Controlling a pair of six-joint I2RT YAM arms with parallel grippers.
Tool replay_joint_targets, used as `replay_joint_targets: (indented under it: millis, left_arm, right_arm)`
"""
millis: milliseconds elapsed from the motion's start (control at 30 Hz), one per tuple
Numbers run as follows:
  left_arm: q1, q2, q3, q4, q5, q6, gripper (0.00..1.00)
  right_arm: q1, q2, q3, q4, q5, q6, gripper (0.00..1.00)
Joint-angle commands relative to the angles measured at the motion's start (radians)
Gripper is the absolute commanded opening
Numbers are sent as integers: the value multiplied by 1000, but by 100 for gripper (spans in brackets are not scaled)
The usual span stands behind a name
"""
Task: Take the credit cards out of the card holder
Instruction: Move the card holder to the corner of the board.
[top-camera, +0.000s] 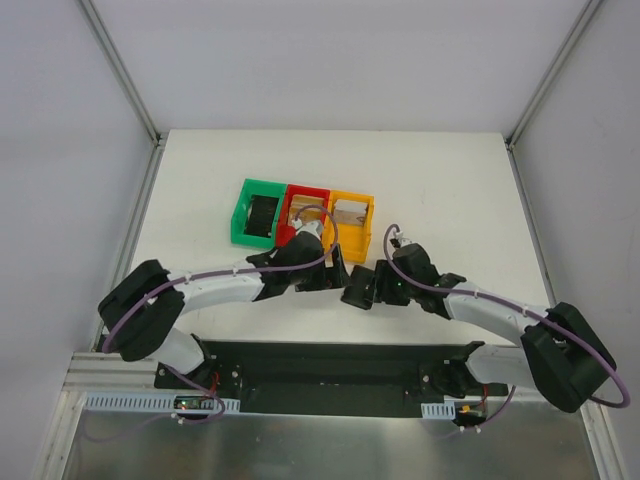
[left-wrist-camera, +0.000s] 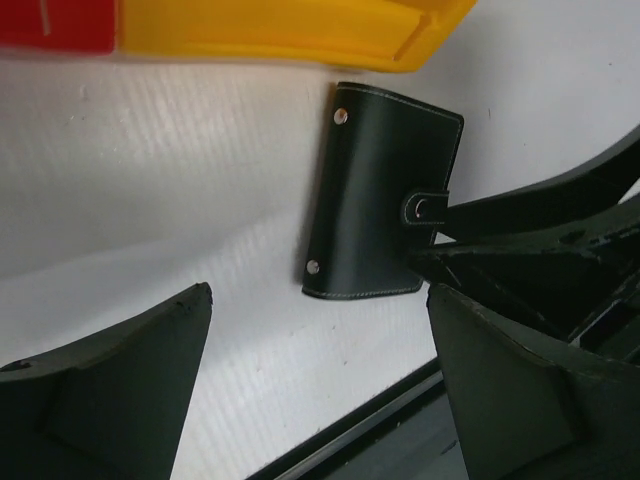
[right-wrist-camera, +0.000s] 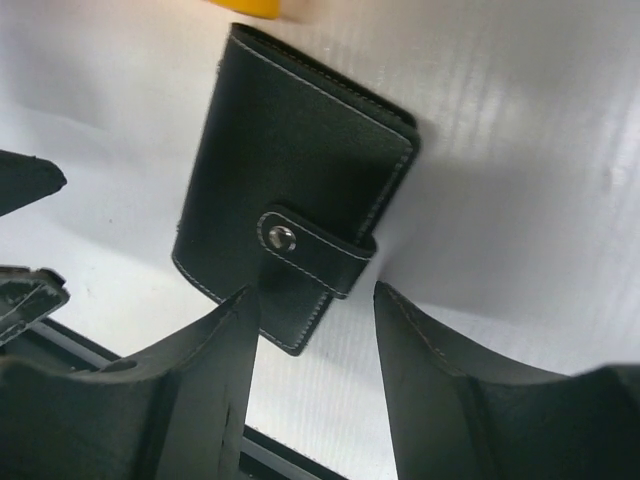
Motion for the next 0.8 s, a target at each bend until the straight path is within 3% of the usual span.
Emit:
replay_joint_targets:
  millis: [0,300,433,767]
  left_arm:
    - [-8,102,100,38,34,23,88]
    - [-11,255,193,44,82,40,84]
    - [-17,288,205,47,88,55,72]
    - [-25,283,147,56,96,64,41]
  right_arm:
    - [-13,-61,-35,-127,137,16,53]
    - [-118,-4,1,-83,70,-11,46]
    - [-116,69,18,-34,21,-10,39]
    - [-92,136,17,52,-47,-7,39]
